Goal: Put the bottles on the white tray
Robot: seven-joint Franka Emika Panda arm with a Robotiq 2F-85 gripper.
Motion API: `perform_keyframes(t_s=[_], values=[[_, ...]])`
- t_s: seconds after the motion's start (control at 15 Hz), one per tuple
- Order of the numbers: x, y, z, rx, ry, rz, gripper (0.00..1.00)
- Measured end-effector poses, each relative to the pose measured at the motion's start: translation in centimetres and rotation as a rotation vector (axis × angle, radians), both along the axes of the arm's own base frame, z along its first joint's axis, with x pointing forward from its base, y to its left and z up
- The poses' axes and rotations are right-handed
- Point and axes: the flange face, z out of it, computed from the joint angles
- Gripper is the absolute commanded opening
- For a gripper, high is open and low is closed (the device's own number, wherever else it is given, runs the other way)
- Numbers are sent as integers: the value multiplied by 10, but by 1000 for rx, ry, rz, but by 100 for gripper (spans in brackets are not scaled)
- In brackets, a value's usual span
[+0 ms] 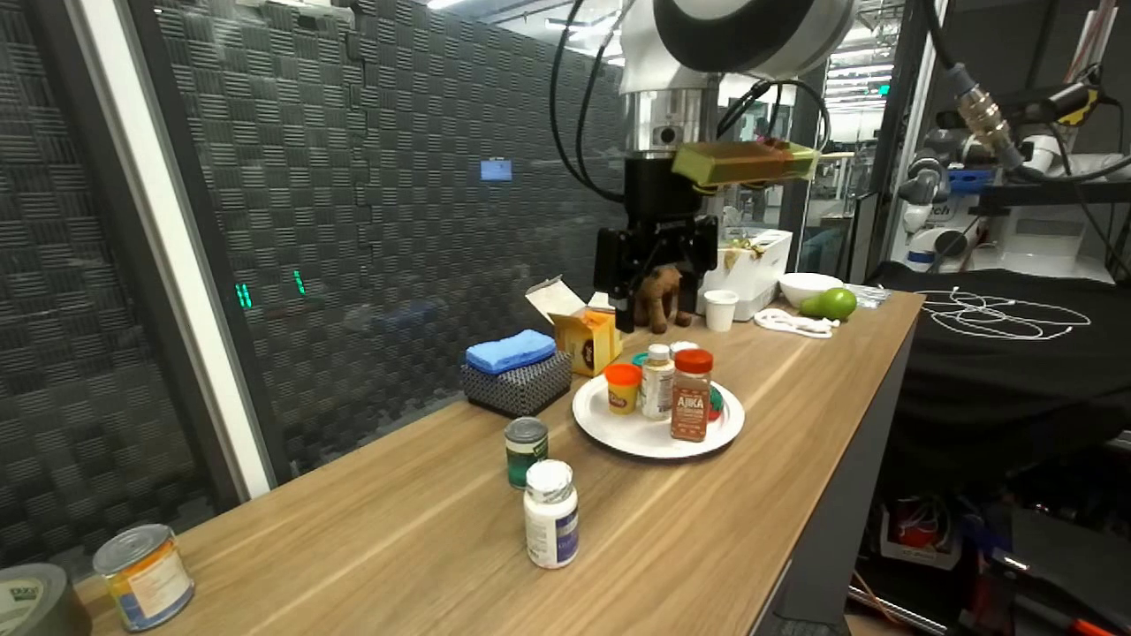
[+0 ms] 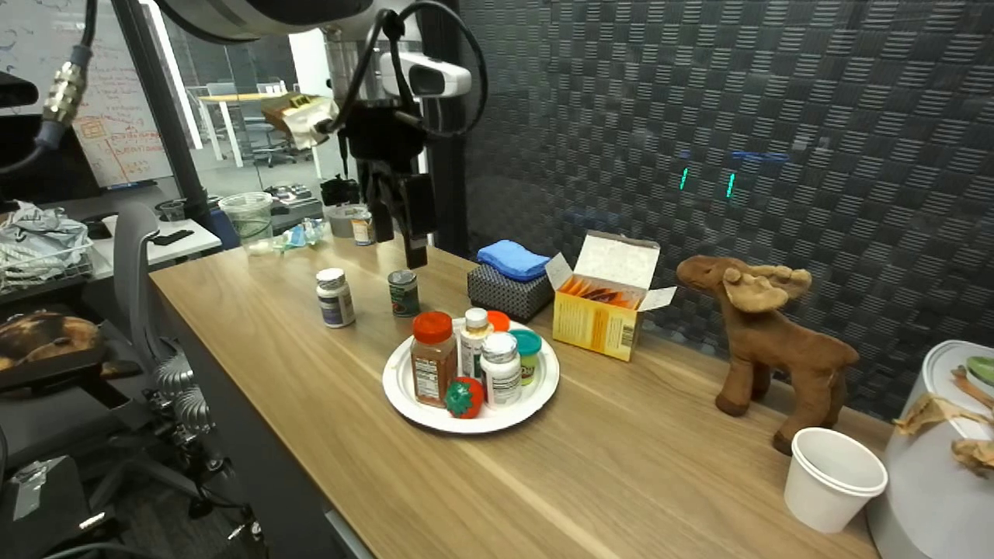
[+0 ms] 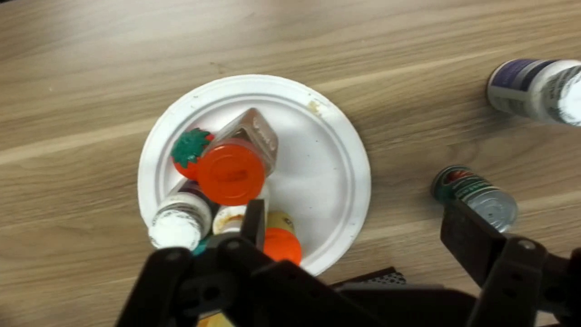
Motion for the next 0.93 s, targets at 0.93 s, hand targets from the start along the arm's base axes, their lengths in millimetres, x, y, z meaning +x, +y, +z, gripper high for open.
perform_keyframes(t_s=[0.93], values=[[-19, 146, -2, 33, -5, 297, 100]])
